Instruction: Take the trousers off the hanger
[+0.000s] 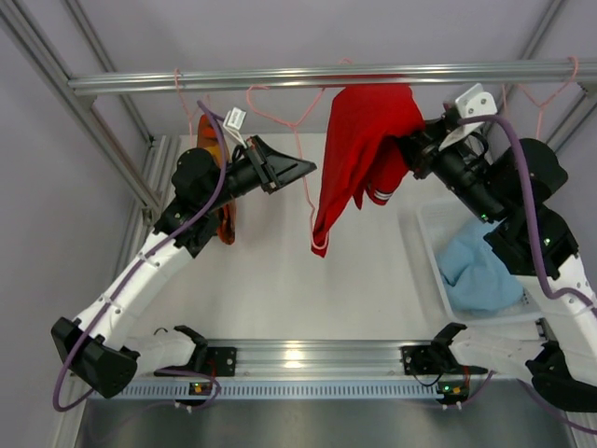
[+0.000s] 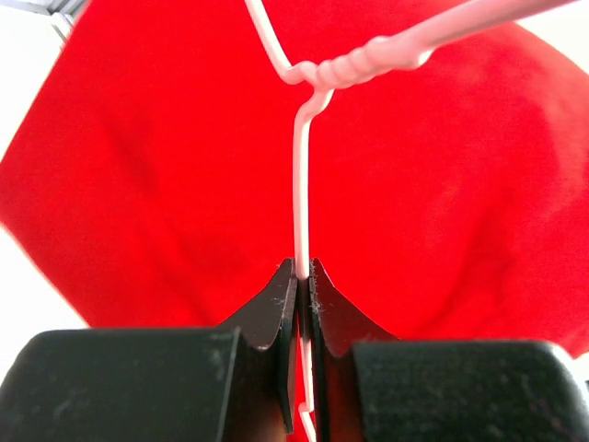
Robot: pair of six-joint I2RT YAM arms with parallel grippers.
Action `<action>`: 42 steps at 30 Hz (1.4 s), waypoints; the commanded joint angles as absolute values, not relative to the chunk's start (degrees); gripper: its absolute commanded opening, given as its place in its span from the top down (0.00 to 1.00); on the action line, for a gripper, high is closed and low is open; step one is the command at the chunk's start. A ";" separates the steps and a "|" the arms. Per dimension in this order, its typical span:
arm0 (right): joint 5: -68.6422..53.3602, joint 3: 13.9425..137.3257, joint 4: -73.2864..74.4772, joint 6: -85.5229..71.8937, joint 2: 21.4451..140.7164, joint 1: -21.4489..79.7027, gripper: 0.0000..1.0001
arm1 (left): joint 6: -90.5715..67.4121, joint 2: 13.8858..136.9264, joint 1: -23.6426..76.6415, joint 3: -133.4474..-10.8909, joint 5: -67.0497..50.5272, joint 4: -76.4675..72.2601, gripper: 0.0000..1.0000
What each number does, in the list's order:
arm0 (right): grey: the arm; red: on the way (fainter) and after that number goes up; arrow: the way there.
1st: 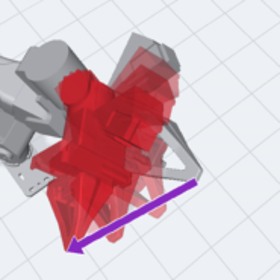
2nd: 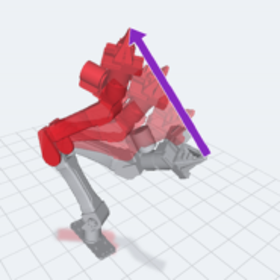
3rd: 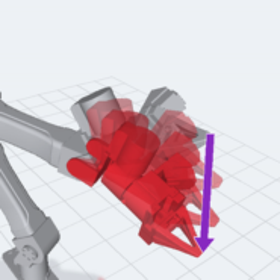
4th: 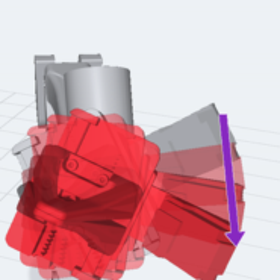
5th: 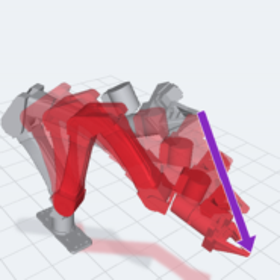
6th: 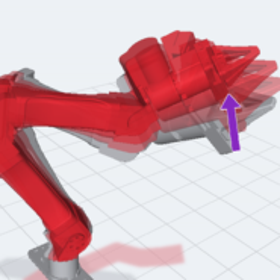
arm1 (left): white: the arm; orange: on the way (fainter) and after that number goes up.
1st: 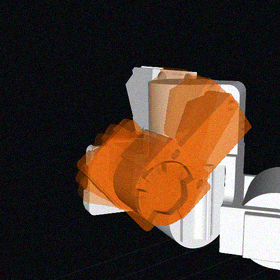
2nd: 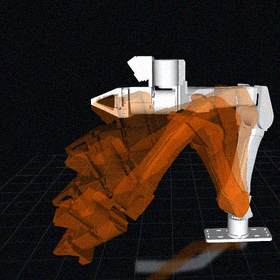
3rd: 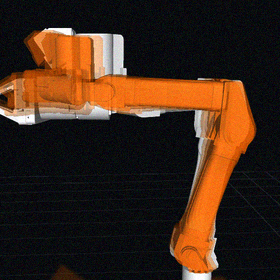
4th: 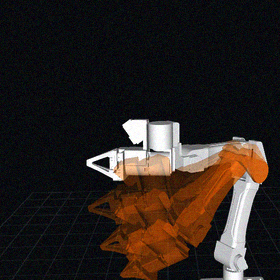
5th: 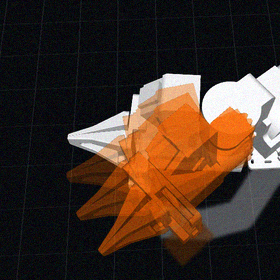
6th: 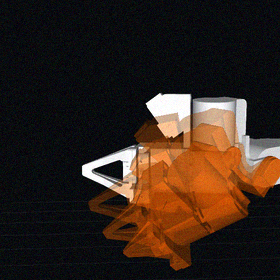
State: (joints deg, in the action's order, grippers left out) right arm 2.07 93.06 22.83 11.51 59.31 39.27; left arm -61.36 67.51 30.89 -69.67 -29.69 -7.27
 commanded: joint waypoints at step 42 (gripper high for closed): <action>48.98 97.08 34.72 60.36 35.60 19.25 1.00 | -60.56 74.09 33.22 -64.07 -27.16 -10.46 1.00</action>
